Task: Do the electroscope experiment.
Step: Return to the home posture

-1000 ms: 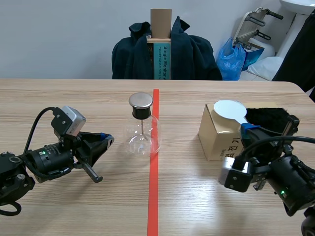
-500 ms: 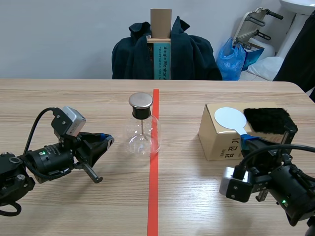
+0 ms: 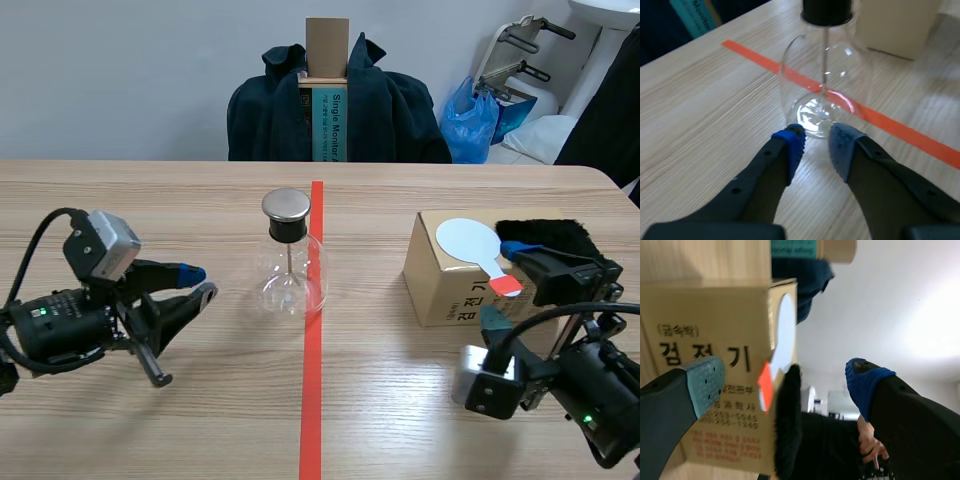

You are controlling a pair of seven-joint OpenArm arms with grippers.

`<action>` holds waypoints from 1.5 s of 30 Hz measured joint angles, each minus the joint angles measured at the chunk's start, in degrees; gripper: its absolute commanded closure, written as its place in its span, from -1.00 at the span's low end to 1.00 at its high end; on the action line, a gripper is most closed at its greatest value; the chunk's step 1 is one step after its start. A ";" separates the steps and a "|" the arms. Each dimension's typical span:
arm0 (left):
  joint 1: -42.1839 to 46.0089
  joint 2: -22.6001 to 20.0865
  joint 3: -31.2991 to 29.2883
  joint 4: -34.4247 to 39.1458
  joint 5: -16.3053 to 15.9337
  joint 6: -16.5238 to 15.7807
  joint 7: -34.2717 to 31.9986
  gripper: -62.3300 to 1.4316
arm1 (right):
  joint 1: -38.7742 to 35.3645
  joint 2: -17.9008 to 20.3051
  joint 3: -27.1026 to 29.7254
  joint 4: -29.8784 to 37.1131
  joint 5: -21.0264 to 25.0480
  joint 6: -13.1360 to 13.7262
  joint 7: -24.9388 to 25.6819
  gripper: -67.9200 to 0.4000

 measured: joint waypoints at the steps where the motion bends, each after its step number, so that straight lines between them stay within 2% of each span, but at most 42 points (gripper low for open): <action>1: 1.64 -1.66 -0.24 2.73 0.00 0.00 -0.02 -0.18 | -0.44 1.20 0.00 0.00 1.84 -0.79 1.46 -0.45; 4: 7.72 -6.01 -2.45 10.43 -0.42 -0.04 -0.02 -0.68 | -2.62 6.29 0.00 0.68 10.36 -1.84 5.95 -0.45; 8: 16.50 -10.75 -6.71 18.49 -2.99 -0.04 -0.31 -0.97 | -4.96 13.42 0.02 4.72 24.22 -1.79 8.24 -0.45; 12: 24.22 -14.80 -11.50 25.18 -3.08 0.00 -0.44 -1.00 | -4.98 18.73 1.22 12.33 37.81 -1.81 9.88 -0.45; 14: 28.35 -16.50 -13.90 28.09 -4.83 0.00 -0.72 -1.00 | -4.98 21.75 2.80 16.72 45.46 -1.29 10.64 -0.45; 17: 34.34 -18.27 -17.73 31.85 -6.43 0.04 -0.76 -1.00 | -4.22 27.04 5.53 22.84 55.93 1.95 10.54 -0.45; 18: 36.26 -18.78 -18.93 32.89 -7.67 0.22 -0.76 -1.00 | -3.45 28.63 6.03 24.30 58.55 3.17 10.58 -0.45; 20: 39.74 -19.56 -21.35 34.88 -8.17 1.14 -0.74 -1.00 | -1.22 30.95 6.40 26.45 63.67 6.47 10.62 -0.45; 21: 41.20 -19.85 -22.38 35.71 -8.17 1.60 -0.76 -1.00 | -0.15 31.39 6.40 27.04 65.00 7.87 10.58 -0.45; 27: 49.05 -20.68 -25.40 40.11 -8.24 4.11 -0.74 -1.00 | 3.04 31.12 6.38 29.55 68.52 21.07 8.85 -0.45; 30: 51.87 -21.42 -26.64 41.92 -9.49 5.18 -0.61 -1.00 | 2.93 30.82 6.34 31.71 70.44 29.29 8.63 -0.45; 32: 52.13 -21.44 -27.54 42.75 -10.56 5.18 0.02 -1.00 | 2.91 29.70 6.34 33.14 71.80 32.13 7.69 -0.45; 35: 51.76 -21.42 -28.89 44.04 -10.67 5.18 2.73 -1.00 | 2.58 27.10 6.34 35.23 71.89 33.86 2.67 -0.45; 37: 51.65 -21.42 -29.73 44.81 -12.24 5.18 3.96 -1.00 | 1.86 25.18 6.34 36.37 71.89 34.38 1.03 -0.45; 39: 51.30 -21.42 -30.14 45.29 -13.33 5.20 4.90 -1.00 | 0.46 23.30 6.34 37.31 71.14 34.69 0.04 -0.43; 45: 50.86 -21.40 -30.38 45.66 -13.27 5.18 4.83 -1.00 | -6.08 18.69 6.34 39.85 66.01 34.62 -1.46 -0.43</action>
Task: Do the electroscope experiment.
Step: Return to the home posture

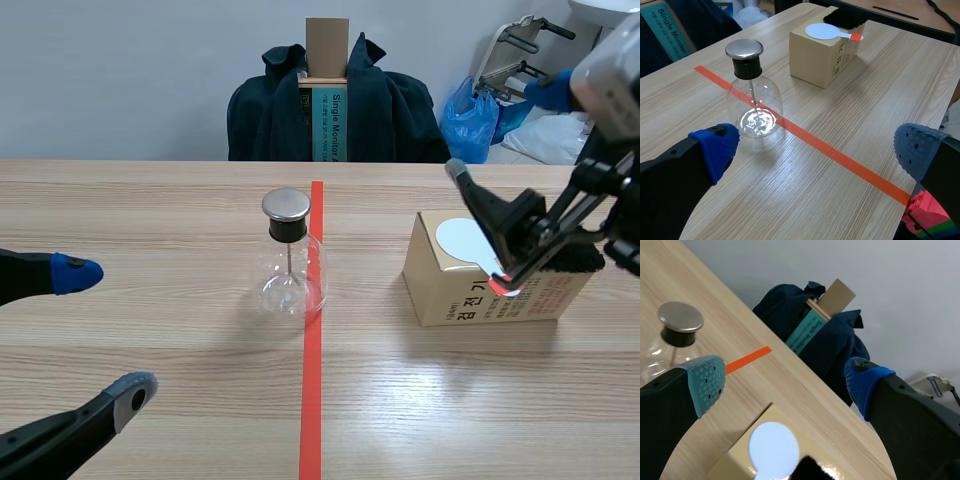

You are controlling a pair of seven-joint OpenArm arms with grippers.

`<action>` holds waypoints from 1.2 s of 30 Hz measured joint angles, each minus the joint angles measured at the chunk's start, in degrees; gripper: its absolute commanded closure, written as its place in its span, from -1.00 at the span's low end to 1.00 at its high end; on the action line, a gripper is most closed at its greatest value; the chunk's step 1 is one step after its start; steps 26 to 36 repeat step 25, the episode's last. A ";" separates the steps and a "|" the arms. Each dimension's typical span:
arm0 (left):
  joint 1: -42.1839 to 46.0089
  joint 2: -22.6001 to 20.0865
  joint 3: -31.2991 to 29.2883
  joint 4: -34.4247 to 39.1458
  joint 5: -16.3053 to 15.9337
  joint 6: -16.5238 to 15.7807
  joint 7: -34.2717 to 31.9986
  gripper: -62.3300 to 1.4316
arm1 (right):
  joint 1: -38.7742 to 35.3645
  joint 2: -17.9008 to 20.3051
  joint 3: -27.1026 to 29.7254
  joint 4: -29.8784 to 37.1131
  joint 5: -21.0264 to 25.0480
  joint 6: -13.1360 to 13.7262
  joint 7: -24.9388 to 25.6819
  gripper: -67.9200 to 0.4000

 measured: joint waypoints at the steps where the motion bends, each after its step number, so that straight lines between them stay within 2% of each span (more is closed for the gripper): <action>1: 0.00 0.00 0.00 0.00 0.00 0.00 0.00 -1.00 | -1.31 -0.90 0.00 0.44 -0.90 0.02 -0.55 -0.43; 5: 0.00 -0.02 0.00 0.00 0.00 0.00 0.00 -1.00 | -4.66 -4.68 0.00 1.57 -3.54 0.00 -4.92 -0.43; 8: 0.00 0.00 0.00 0.00 0.00 0.00 0.00 -1.00 | -4.81 -8.41 0.00 1.84 -7.61 -0.09 -7.80 -0.43; 13: 0.00 0.00 0.00 0.00 0.00 0.00 -0.02 -1.00 | -4.48 -13.31 0.00 1.84 -13.16 0.07 -7.78 -0.44; 15: 0.00 0.00 0.00 0.00 0.00 0.00 -0.02 -1.00 | -4.48 -14.27 0.00 1.84 -13.84 0.07 -7.80 -0.44; 36: 0.00 0.00 0.00 0.00 0.02 0.00 -0.04 -1.00 | -4.46 -15.37 0.00 1.84 -14.56 0.07 -8.66 -0.45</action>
